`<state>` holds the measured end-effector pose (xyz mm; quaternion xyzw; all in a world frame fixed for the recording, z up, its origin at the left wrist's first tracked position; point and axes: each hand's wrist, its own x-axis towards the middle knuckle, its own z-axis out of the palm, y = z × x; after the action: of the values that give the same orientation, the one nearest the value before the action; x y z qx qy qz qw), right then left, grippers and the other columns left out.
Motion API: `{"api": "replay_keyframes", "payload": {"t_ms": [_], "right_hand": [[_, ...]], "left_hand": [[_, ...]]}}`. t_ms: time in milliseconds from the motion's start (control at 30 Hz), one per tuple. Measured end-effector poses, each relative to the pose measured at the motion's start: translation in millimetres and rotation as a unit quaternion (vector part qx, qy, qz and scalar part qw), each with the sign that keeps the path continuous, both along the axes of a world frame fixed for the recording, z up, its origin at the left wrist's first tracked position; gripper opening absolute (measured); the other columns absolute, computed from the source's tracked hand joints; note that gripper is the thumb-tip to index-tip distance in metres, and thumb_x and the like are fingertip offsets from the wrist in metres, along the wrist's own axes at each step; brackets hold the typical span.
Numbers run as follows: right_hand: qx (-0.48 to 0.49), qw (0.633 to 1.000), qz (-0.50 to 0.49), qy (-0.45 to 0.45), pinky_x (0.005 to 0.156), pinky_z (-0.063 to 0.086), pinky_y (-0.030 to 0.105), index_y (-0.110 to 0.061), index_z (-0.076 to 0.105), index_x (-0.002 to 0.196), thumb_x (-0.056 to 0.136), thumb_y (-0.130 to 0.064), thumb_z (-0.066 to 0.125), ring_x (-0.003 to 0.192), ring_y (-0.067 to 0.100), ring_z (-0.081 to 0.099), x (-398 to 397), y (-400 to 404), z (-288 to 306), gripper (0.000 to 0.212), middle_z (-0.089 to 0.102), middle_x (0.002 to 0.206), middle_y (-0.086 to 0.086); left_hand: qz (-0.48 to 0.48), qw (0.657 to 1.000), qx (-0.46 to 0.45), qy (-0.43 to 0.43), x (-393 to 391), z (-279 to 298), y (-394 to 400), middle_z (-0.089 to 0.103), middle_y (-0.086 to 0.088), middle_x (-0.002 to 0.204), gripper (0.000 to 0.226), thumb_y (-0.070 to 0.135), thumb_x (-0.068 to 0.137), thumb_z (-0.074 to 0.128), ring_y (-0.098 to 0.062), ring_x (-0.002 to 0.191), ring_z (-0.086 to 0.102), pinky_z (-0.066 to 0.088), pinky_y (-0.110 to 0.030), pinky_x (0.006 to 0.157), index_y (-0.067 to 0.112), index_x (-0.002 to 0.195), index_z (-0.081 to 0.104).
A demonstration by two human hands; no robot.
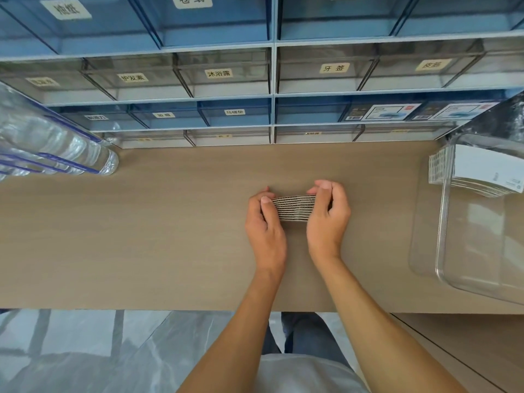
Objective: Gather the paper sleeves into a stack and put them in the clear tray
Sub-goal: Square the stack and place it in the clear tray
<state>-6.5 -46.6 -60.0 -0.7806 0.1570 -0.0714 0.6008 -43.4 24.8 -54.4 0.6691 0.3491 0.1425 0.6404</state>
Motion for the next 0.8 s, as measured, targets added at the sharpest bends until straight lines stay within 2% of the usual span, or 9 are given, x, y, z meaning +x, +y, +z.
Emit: {"api": "replay_keyframes", "payload": {"t_ms": [67, 167, 233, 367, 467, 533, 600, 700, 800], "right_hand": [[0.0, 1.0, 0.0, -0.003, 0.08, 0.043, 0.016, -0.005, 0.064, 0.099, 0.1, -0.017, 0.04, 0.084, -0.003, 0.057, -14, -3, -2, 0.026, 0.066, 0.09, 0.0], [-0.013, 1.0, -0.012, -0.013, 0.089, 0.043, 0.016, -0.004, 0.061, 0.114, 0.099, -0.016, 0.041, 0.098, -0.002, 0.058, -30, -1, -5, 0.027, 0.066, 0.107, 0.004], [-0.012, 1.0, -0.028, -0.006, 0.088, 0.043, 0.014, -0.004, 0.06, 0.116, 0.099, -0.015, 0.043, 0.097, -0.005, 0.057, -30, 1, -5, 0.027, 0.065, 0.106, 0.003], [-0.014, 0.999, -0.05, 0.001, 0.073, 0.039, 0.008, -0.002, 0.06, 0.092, 0.099, -0.02, 0.042, 0.076, -0.003, 0.054, -17, 7, -5, 0.026, 0.06, 0.082, -0.005], [-0.036, 0.999, -0.036, -0.004, 0.071, 0.041, 0.017, 0.0, 0.057, 0.085, 0.099, -0.023, 0.039, 0.074, 0.015, 0.055, -10, 6, -8, 0.032, 0.062, 0.081, 0.003], [-0.038, 0.999, -0.022, -0.01, 0.073, 0.044, 0.021, -0.001, 0.058, 0.087, 0.1, -0.02, 0.04, 0.077, 0.014, 0.057, -8, 1, -8, 0.03, 0.064, 0.084, 0.003], [-0.033, 0.999, -0.017, -0.021, 0.075, 0.043, 0.017, -0.001, 0.059, 0.091, 0.101, -0.015, 0.04, 0.077, 0.002, 0.056, -7, -3, -6, 0.026, 0.063, 0.085, 0.002], [-0.026, 1.0, -0.001, -0.016, 0.077, 0.041, 0.013, -0.002, 0.061, 0.101, 0.101, -0.014, 0.037, 0.079, -0.007, 0.054, -3, -6, -7, 0.026, 0.063, 0.087, 0.002], [-0.015, 1.0, 0.016, -0.012, 0.078, 0.042, 0.014, -0.002, 0.061, 0.105, 0.101, -0.014, 0.037, 0.079, -0.005, 0.055, 1, -7, -7, 0.027, 0.063, 0.086, 0.002]], "left_hand": [[0.005, 1.0, 0.004, 0.006, 0, -1, -3, 0.063, 0.009, 0.102, 0.025, 0.01, 0.104, 0.038, 0.005, 0.095, 0.058, 0.043, -0.011, 0.084, 0.003, 0.098, 0.06], [0.016, 1.0, 0.007, 0.009, 3, -2, -6, 0.061, 0.014, 0.097, 0.023, 0.009, 0.103, 0.038, 0.007, 0.09, 0.056, 0.041, -0.011, 0.08, 0.014, 0.089, 0.056], [0.021, 1.0, 0.003, 0.005, 5, -3, -7, 0.06, 0.015, 0.096, 0.024, 0.01, 0.102, 0.038, 0.006, 0.091, 0.057, 0.041, -0.013, 0.08, 0.019, 0.086, 0.054], [0.023, 1.0, 0.004, -0.008, 5, -9, -9, 0.064, 0.005, 0.11, 0.02, 0.013, 0.102, 0.039, -0.016, 0.128, 0.052, 0.041, -0.021, 0.1, 0.022, 0.091, 0.053], [-0.007, 0.999, 0.042, -0.012, 7, -9, -7, 0.056, -0.006, 0.137, 0.021, 0.016, 0.102, 0.038, -0.013, 0.143, 0.038, 0.03, -0.022, 0.114, 0.033, 0.094, 0.049], [-0.018, 0.999, 0.028, -0.023, 8, -6, -5, 0.062, 0.0, 0.126, 0.022, 0.011, 0.103, 0.038, -0.01, 0.138, 0.044, 0.035, -0.02, 0.11, 0.025, 0.098, 0.055], [-0.034, 0.999, 0.024, -0.027, 7, -4, -3, 0.066, 0.005, 0.109, 0.023, 0.009, 0.103, 0.038, -0.004, 0.122, 0.057, 0.042, -0.018, 0.097, 0.015, 0.104, 0.06], [-0.052, 0.998, 0.02, -0.02, 7, -3, 0, 0.068, 0.001, 0.106, 0.031, 0.017, 0.106, 0.036, -0.006, 0.103, 0.062, 0.046, -0.018, 0.09, 0.008, 0.123, 0.06], [-0.043, 0.999, 0.013, -0.019, 8, 1, 1, 0.067, 0.0, 0.107, 0.034, 0.018, 0.106, 0.034, -0.003, 0.1, 0.062, 0.046, -0.015, 0.089, 0.005, 0.122, 0.061]]}}
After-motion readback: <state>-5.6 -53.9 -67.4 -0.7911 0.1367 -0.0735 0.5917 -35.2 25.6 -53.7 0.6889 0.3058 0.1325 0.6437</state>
